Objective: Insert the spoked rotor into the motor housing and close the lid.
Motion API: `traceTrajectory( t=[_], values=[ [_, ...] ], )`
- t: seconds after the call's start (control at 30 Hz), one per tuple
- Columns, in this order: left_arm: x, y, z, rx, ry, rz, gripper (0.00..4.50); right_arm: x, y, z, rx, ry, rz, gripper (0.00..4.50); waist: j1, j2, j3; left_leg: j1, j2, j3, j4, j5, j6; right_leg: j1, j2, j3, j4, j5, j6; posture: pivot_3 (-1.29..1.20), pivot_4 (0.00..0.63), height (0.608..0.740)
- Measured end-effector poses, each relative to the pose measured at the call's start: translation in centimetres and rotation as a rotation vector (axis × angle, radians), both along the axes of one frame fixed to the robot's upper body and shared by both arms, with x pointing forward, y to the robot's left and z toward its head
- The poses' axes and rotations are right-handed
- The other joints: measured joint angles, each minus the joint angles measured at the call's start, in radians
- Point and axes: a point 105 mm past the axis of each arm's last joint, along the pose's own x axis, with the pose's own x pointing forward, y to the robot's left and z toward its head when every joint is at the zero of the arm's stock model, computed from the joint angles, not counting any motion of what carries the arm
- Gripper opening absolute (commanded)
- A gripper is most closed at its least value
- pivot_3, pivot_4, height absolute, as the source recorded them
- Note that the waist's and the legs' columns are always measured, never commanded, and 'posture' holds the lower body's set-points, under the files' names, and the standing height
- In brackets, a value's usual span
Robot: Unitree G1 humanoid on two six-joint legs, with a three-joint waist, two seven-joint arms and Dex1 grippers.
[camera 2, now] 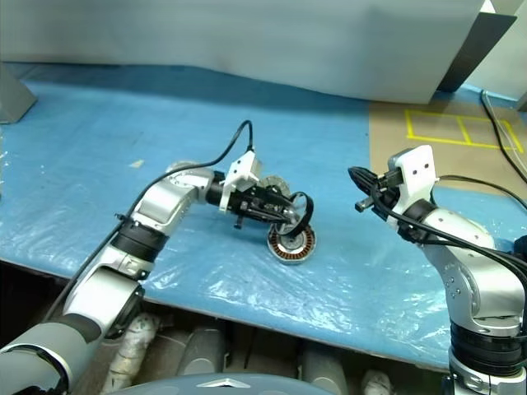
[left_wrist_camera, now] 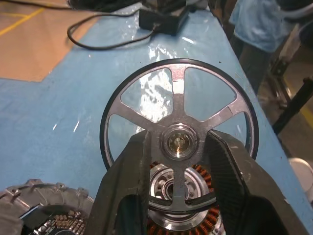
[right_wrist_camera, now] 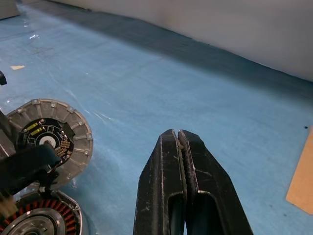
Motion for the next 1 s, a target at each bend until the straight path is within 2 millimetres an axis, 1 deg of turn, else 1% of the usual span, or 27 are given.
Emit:
traceTrajectory(
  t=[0.1,0.17,0.27,0.33,0.43,0.57,0.93,0.97,1.0],
  values=[
    [-0.1,-0.5,-0.7,0.057,-0.045,-0.050,1.70,-0.3,0.0,-0.1,-0.010,-0.004,-0.010,0.00,0.001,0.000,0.000,0.000,0.000,0.000,0.000,0.000,0.000,0.000,0.000,0.000,0.000,0.000,0.000,0.00,0.150,0.740],
    [-0.1,-0.2,-1.7,0.119,-0.061,-0.079,1.70,-0.7,0.1,-0.3,-0.022,0.000,-0.014,0.00,0.001,0.000,0.000,0.000,0.000,0.000,0.000,0.000,0.000,0.000,0.000,0.000,0.000,0.000,0.000,0.00,0.150,0.740],
    [-0.2,0.6,-2.5,0.169,-0.068,-0.110,1.70,-1.0,0.0,-0.7,-0.028,0.010,-0.024,0.00,0.000,0.000,0.000,0.000,0.000,0.000,-0.001,0.000,0.000,0.000,0.000,0.000,0.000,0.000,0.000,0.00,0.150,0.740],
    [0.0,0.8,-2.4,0.187,-0.083,-0.118,1.70,-1.0,0.0,-0.6,-0.031,0.006,-0.028,0.00,0.001,0.001,0.000,0.000,0.000,0.000,0.000,0.000,0.000,0.000,0.000,0.000,0.000,0.000,0.000,0.00,0.150,0.740],
    [0.3,0.6,-1.9,0.193,-0.118,-0.126,1.70,-1.1,0.3,-0.8,-0.034,0.012,-0.023,0.00,0.003,0.001,0.000,0.001,0.000,0.000,0.000,0.000,0.000,0.001,-0.001,0.000,0.000,0.000,0.000,0.00,0.150,0.740],
    [0.6,0.4,-2.1,0.206,-0.153,-0.132,1.70,-1.2,0.4,-1.1,-0.038,0.021,-0.025,0.00,0.003,0.001,0.000,0.001,0.000,0.000,0.000,0.000,0.000,0.001,-0.001,0.000,0.000,0.000,0.000,0.00,0.150,0.740],
    [0.0,0.0,-2.6,0.253,-0.242,-0.208,1.70,-1.2,0.5,-1.5,-0.055,0.033,-0.024,0.00,0.004,0.001,-0.001,0.002,0.000,0.000,0.000,0.000,0.000,0.003,-0.001,0.000,0.000,0.000,0.000,0.00,0.150,0.740],
    [-0.2,-0.2,-2.8,0.256,-0.245,-0.227,2.13,-1.2,0.6,-1.6,-0.056,0.039,-0.020,0.00,0.004,0.001,-0.001,0.002,0.000,0.000,0.000,0.000,0.000,0.002,-0.001,0.000,0.000,0.000,0.000,0.00,0.150,0.740],
    [-0.4,-0.4,-2.9,0.256,-0.244,-0.237,2.44,-1.2,0.6,-1.8,-0.057,0.043,-0.019,0.00,0.004,0.001,-0.001,0.002,0.000,0.000,0.000,0.000,0.000,0.002,-0.001,0.000,0.000,0.000,0.000,0.00,0.150,0.740]
  ],
)
